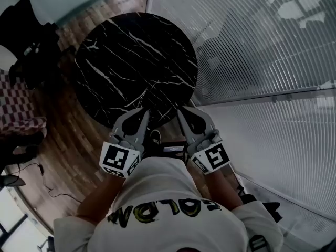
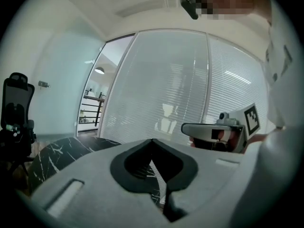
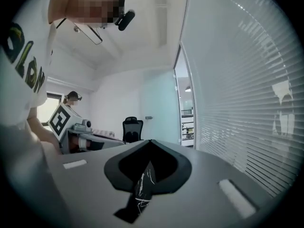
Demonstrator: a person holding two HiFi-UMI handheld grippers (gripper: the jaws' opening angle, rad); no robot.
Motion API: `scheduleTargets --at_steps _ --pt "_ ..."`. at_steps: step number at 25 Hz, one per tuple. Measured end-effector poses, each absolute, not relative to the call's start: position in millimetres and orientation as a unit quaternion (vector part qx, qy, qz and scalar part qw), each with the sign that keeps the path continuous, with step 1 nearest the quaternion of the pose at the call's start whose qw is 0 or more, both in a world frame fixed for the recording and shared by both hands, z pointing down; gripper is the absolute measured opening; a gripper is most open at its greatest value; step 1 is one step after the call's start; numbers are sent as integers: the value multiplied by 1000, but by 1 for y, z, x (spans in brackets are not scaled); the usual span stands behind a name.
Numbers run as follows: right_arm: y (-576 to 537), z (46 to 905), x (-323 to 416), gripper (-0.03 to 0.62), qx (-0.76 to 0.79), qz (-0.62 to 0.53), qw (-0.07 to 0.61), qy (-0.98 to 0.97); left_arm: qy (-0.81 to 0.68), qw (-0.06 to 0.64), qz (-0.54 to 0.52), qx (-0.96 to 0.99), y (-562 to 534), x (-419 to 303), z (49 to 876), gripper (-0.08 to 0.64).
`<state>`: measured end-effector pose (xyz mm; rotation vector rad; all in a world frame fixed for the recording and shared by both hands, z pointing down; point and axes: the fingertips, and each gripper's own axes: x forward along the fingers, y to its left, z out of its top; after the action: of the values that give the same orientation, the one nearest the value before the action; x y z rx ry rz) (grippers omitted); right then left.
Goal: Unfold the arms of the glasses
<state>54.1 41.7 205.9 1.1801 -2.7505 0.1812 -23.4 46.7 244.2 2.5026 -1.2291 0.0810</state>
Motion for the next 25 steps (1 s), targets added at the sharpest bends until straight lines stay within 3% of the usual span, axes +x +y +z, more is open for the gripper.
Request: scheduleTargets --at_steps 10,25 --pt "63 147 20 3 363 51 4 -930 -426 157 -18 891 56 -19 179 3" --pt "62 141 8 2 359 45 -1 -932 -430 156 -29 889 63 -25 173 3"
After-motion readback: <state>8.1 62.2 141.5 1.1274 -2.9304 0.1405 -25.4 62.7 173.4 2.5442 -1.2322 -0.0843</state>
